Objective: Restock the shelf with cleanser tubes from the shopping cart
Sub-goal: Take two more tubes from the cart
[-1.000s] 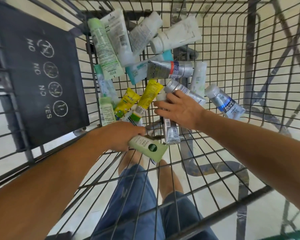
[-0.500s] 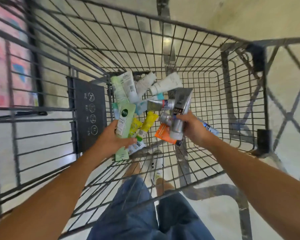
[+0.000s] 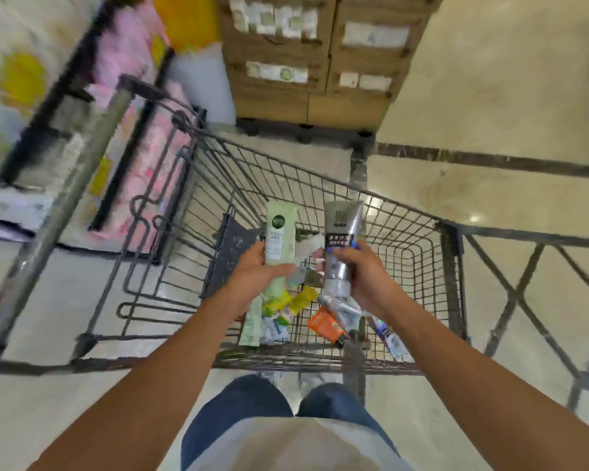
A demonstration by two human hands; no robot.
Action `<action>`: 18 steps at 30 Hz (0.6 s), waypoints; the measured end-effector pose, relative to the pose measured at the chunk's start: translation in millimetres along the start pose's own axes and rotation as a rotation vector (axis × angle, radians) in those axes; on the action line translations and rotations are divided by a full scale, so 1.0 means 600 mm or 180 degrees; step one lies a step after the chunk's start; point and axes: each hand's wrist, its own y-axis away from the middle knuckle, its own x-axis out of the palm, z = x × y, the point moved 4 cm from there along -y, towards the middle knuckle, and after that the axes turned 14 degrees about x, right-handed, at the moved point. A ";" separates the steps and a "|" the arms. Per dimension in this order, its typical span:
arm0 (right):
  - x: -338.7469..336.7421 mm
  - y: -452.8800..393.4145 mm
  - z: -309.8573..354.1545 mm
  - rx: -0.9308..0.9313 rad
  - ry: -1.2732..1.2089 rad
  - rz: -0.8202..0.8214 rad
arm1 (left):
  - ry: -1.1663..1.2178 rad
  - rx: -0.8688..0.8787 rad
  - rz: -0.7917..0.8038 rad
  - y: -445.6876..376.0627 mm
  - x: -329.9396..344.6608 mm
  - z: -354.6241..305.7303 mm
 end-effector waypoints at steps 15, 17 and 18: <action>0.293 0.140 -0.018 -0.0221 0.1541 0.0966 | 0.1002 0.0480 -0.2440 0.350 -0.132 -0.080; 0.355 0.168 -0.058 -0.0231 0.1711 0.1190 | 0.1187 0.0524 -0.2810 0.422 -0.162 -0.068; 0.385 0.184 -0.080 -0.0236 0.1792 0.1308 | 0.1256 0.0541 -0.3006 0.461 -0.177 -0.059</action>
